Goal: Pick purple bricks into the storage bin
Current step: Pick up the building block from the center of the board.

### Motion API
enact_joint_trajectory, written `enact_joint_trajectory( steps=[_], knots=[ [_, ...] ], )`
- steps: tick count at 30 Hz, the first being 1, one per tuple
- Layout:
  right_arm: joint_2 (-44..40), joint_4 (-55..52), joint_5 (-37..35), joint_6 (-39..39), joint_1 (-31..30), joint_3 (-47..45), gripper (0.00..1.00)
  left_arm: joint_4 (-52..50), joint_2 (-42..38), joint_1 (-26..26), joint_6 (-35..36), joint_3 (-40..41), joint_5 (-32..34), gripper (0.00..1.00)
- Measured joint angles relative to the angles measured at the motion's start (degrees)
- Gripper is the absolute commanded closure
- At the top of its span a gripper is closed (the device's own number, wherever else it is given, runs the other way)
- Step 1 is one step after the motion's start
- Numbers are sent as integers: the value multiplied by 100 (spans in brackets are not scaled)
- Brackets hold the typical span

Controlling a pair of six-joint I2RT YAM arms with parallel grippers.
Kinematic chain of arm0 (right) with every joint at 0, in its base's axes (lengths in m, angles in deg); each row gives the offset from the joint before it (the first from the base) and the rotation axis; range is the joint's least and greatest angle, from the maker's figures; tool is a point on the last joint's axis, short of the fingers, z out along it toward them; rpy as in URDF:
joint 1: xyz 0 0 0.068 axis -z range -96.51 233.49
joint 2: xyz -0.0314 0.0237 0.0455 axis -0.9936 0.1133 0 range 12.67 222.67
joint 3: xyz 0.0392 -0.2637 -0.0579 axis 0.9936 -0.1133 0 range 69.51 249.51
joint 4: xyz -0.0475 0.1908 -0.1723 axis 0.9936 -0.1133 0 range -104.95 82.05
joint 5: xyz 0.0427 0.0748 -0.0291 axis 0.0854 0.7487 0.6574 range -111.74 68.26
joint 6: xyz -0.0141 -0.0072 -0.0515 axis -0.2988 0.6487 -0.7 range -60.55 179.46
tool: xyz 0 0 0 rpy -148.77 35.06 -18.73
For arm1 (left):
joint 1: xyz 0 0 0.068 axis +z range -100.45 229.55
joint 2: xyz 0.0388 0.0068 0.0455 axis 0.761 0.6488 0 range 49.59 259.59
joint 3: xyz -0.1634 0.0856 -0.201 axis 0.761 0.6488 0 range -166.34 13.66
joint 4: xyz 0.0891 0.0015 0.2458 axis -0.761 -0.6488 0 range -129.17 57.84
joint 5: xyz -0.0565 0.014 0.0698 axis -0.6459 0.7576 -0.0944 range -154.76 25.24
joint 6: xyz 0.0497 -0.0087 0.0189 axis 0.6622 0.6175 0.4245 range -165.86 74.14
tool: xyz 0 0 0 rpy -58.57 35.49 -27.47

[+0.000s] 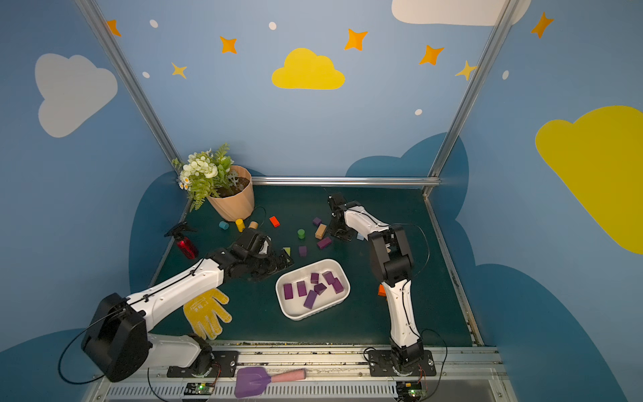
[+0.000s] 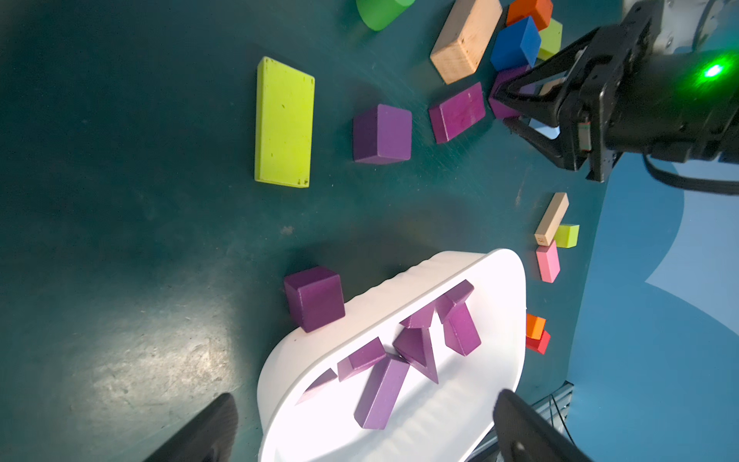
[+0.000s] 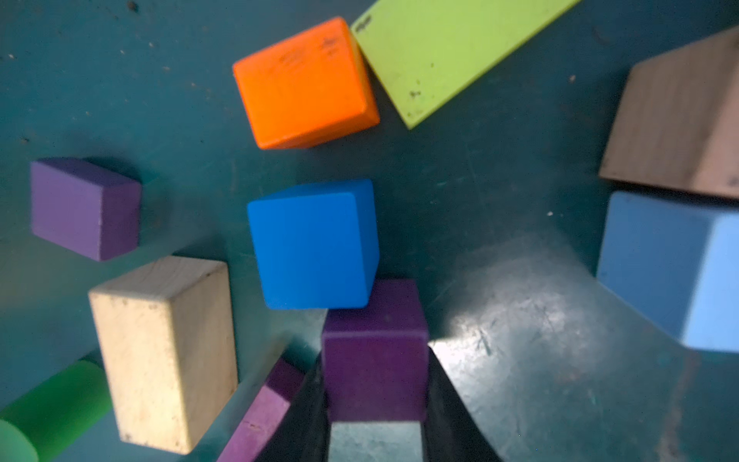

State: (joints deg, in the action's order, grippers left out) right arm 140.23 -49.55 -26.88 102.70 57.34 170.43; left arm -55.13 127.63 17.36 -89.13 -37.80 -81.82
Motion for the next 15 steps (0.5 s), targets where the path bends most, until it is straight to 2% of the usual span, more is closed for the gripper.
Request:
enact_joint_trajectory(
  steps=[15],
  knots=[
    [-483,7,-321,-245,-243,-293,67,-52,345,-282,103,-2,92,0]
  ],
)
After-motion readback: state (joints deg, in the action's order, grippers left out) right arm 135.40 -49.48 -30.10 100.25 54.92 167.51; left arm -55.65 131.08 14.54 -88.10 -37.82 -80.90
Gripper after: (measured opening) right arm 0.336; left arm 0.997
